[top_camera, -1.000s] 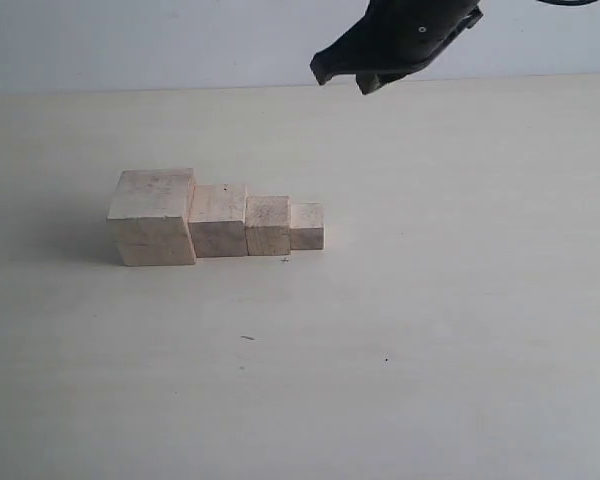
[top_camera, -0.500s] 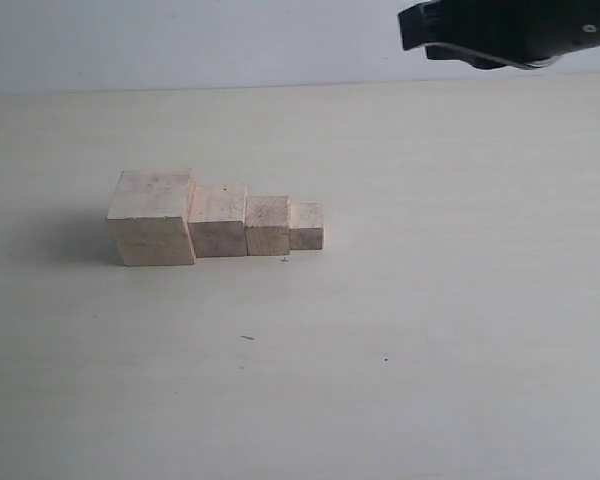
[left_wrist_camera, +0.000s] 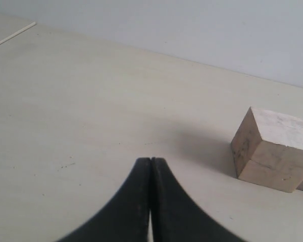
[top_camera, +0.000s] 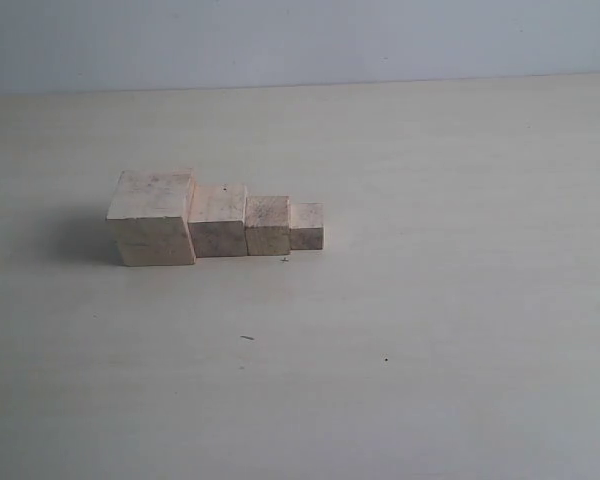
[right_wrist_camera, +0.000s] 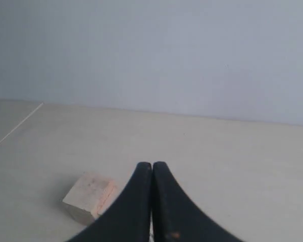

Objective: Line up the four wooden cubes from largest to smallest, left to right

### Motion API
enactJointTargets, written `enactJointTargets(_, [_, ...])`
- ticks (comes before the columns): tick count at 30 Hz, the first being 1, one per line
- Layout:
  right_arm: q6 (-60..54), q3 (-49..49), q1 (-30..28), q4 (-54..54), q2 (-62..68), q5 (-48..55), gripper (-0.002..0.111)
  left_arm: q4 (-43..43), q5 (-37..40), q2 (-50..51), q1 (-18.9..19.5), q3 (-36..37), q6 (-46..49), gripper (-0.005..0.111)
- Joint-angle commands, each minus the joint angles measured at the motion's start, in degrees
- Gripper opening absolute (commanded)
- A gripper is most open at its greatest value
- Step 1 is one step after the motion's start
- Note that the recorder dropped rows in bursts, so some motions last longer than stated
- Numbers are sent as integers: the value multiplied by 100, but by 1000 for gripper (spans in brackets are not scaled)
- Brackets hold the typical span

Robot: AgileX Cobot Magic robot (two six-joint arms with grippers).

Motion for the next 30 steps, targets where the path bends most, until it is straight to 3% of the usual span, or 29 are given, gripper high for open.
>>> enactJointTargets(1, [-495, 39, -1, -358, -557, -261, 0, -38, -26, -30, -1, 16, -7, 0])
enactJointTargets(11, [-71, 152, -152, -1516, -1526, 667, 0, -38, -26, -30, -1, 16, -7, 0])
enactJointTargets(25, [144, 2478, -2511, -1327, -3279, -461, 0, -38, -26, -30, -1, 16, -7, 0])
enactJointTargets(30, [273, 3348, -2704, -1296, -3731, -981, 0, -38, -26, -30, -1, 16, -7, 0])
